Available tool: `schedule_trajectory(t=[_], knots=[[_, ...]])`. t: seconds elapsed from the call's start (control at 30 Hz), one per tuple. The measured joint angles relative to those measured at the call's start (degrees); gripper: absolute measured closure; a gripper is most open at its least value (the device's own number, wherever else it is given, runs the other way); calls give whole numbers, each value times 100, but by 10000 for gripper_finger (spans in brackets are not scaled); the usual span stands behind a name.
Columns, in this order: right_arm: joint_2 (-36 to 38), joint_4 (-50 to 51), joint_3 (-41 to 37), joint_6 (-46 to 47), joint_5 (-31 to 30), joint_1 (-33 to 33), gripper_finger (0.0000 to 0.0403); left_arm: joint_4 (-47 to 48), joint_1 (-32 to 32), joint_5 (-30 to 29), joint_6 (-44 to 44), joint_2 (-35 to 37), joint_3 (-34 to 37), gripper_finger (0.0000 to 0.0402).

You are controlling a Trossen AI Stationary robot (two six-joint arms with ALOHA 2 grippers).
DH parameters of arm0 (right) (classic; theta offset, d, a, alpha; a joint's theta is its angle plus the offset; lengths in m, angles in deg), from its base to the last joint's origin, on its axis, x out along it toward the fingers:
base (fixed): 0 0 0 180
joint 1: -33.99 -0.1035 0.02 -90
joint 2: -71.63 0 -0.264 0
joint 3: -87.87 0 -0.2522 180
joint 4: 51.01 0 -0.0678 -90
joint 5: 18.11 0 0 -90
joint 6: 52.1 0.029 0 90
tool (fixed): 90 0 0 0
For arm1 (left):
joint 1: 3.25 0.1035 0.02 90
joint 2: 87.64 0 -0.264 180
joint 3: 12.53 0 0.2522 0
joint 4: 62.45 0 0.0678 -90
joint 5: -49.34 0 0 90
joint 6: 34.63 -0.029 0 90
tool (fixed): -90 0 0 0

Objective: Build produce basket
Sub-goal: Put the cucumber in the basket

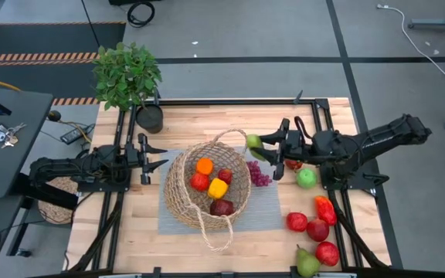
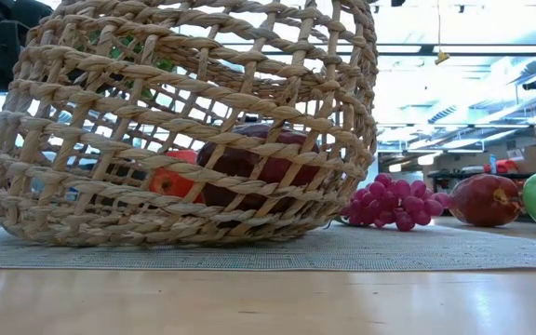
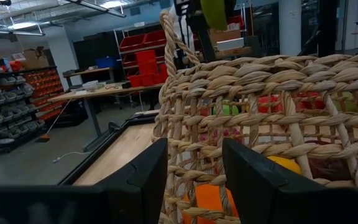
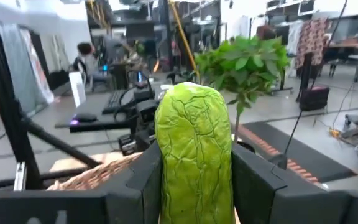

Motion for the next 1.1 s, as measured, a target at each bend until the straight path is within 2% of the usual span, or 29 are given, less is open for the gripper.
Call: schedule_trajectory(t=[0.17,0.33,0.6,0.77,0.93,1.1], knots=[[-360,896,594,-35,5,-152,245,-1,-1,1,1,-2,0,241],[-934,1062,1092,-979,-86,-381,245,-1,-1,-1,0,0,0,241],[-1952,1096,1755,-3440,-532,-718,245,0,0,-2,0,-2,-1,241],[-2431,1089,2030,-5179,-1138,-989,245,0,0,0,1,-2,0,241],[-2824,1095,2088,-7297,-1673,-1140,245,-2,-2,0,0,-2,1,241],[-3185,1096,2090,-8783,-2097,-1230,245,-2,-1,1,0,-2,-2,241]])
